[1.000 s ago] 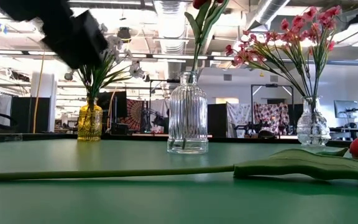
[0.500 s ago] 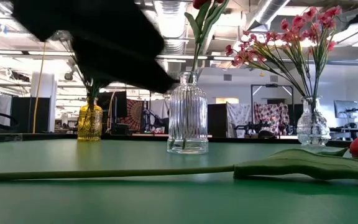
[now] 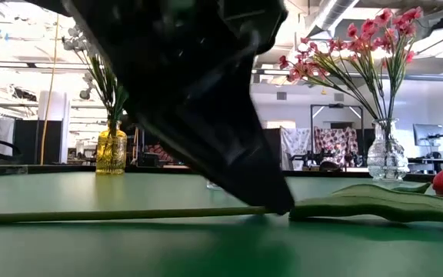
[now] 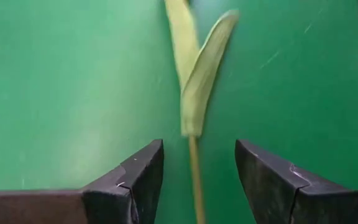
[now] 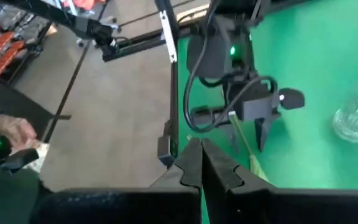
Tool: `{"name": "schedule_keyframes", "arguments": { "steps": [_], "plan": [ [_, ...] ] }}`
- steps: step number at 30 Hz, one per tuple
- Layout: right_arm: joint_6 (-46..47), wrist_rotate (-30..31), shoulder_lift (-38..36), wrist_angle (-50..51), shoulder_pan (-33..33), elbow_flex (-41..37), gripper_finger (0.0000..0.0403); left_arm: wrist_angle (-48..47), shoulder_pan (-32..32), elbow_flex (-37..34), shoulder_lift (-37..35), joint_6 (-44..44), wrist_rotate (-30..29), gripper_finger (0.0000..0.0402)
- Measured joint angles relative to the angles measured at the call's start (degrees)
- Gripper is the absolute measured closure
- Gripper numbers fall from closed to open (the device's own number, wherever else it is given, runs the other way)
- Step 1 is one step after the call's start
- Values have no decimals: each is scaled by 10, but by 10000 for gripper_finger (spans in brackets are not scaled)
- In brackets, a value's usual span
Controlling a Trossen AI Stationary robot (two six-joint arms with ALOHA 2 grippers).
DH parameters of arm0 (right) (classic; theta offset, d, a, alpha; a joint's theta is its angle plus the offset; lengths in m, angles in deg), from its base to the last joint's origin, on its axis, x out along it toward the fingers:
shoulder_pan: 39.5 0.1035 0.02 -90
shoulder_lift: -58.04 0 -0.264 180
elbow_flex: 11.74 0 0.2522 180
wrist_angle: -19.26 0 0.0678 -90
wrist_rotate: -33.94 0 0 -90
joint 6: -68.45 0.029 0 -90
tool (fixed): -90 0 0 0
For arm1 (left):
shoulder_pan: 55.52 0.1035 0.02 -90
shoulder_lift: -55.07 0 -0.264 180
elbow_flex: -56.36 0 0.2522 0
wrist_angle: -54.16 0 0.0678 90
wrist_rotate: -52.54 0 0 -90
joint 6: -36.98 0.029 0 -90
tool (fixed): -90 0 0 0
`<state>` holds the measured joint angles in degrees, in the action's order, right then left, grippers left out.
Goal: Sort flowers into vase by color
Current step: Put the red flower into the bottom transparent vase
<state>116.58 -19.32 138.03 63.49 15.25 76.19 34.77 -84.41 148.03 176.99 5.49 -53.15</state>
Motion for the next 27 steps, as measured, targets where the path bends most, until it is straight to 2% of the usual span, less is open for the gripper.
{"name": "schedule_keyframes", "arguments": {
  "steps": [6,17,22,27],
  "plan": [
    [-5,13,-1,51,16,0,376,-38,-4,0,1,-20,-22,228],
    [-5,0,-1,130,15,0,376,-55,-16,0,0,46,-9,312],
    [-5,-11,-1,148,15,0,376,-73,-26,0,-1,44,-15,337],
    [-5,-18,-1,157,15,0,375,-74,-27,0,-1,12,-25,391]
  ]
}}
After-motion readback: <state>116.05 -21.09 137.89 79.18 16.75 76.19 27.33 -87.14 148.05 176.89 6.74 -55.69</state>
